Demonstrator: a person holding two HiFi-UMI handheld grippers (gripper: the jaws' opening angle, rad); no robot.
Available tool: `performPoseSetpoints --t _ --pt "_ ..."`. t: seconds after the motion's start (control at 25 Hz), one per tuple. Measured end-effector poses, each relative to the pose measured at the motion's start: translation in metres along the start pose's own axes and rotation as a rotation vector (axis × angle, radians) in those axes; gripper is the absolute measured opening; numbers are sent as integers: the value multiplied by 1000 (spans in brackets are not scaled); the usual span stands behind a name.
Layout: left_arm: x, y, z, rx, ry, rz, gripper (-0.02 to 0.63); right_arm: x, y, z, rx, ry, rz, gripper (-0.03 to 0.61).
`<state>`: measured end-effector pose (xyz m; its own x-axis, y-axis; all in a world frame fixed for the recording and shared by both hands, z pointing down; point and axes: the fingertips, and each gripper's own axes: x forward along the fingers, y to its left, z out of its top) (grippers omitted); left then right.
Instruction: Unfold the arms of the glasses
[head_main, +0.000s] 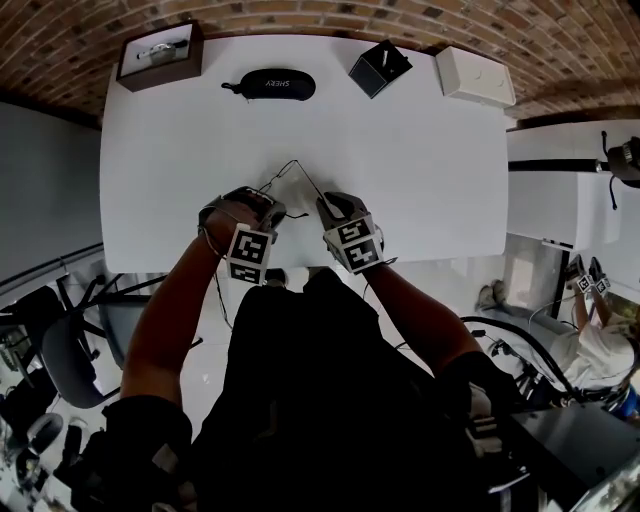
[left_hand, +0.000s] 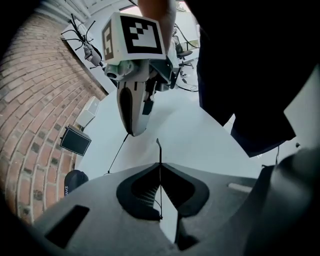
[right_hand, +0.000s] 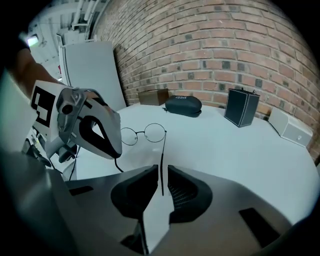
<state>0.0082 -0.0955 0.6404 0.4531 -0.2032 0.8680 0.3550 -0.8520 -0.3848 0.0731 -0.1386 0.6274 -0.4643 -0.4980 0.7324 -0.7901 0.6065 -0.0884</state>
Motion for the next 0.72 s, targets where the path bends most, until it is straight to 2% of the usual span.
performPoseSetpoints --t 0.12,0.32,0.48,0.64,0.68,0.72 --pt "1 -4 -1 30 6 -24 15 10 1 7 -30 15 17 23" --pt "-1 -15 -5 85 27 -65 15 14 -7 13 4 25 0 18" --pt "-2 -21 -9 138 58 -70 17 14 -12 12 21 32 -29 18" --pt "-2 -19 -16 137 95 -56 18 14 -12 10 63 45 -53 17" --pt "-2 -19 -17 136 100 -56 27 14 -13 9 78 48 -60 17" --pt "-3 -20 -19 137 103 -58 63 14 -13 8 89 53 -66 17"
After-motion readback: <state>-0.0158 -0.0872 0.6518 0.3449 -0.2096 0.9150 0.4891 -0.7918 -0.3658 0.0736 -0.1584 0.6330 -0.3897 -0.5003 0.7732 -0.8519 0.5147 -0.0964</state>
